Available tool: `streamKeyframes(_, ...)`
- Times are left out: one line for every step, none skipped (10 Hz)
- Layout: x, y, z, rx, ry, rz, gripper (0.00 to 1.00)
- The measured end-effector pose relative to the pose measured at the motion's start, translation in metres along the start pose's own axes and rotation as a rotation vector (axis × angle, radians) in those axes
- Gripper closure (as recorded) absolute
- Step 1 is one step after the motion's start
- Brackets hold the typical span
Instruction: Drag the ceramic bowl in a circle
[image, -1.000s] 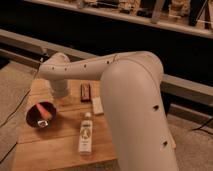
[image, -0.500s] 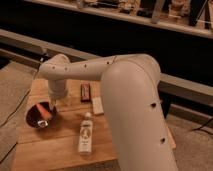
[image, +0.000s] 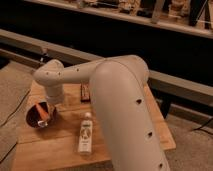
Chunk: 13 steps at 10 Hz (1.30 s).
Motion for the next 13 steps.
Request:
streamKeyframes(-0.003,0.004,0.002,-0.003,-0.002,-0.006,0.39)
streamKeyframes(-0.007,0.007,0.003,-0.006,-0.007,-0.01,0.47)
streamKeyframes(-0.011,0.007,0.003,-0.007,-0.012,-0.01,0.57)
streamKeyframes(-0.014,0.005,0.002,-0.006,-0.016,-0.007,0.67)
streamKeyframes(-0.016,0.002,0.001,-0.003,-0.02,-0.004,0.78)
streamKeyframes(-0.017,-0.002,0.0,0.004,-0.02,-0.001,0.87)
streamKeyframes(-0.018,-0.007,-0.002,0.014,-0.023,0.002,0.96)
streamKeyframes(-0.017,-0.013,-0.003,0.029,-0.02,0.003,1.0)
streamKeyframes(-0.016,-0.017,-0.004,0.042,-0.017,0.002,1.0)
streamKeyframes(-0.013,-0.023,-0.004,0.061,-0.008,-0.002,1.0)
streamKeyframes(-0.007,-0.033,-0.004,0.094,0.011,-0.012,1.0)
streamKeyframes(-0.001,-0.038,-0.004,0.116,0.026,-0.022,1.0)
streamKeyframes(0.008,-0.046,-0.004,0.143,0.047,-0.038,1.0)
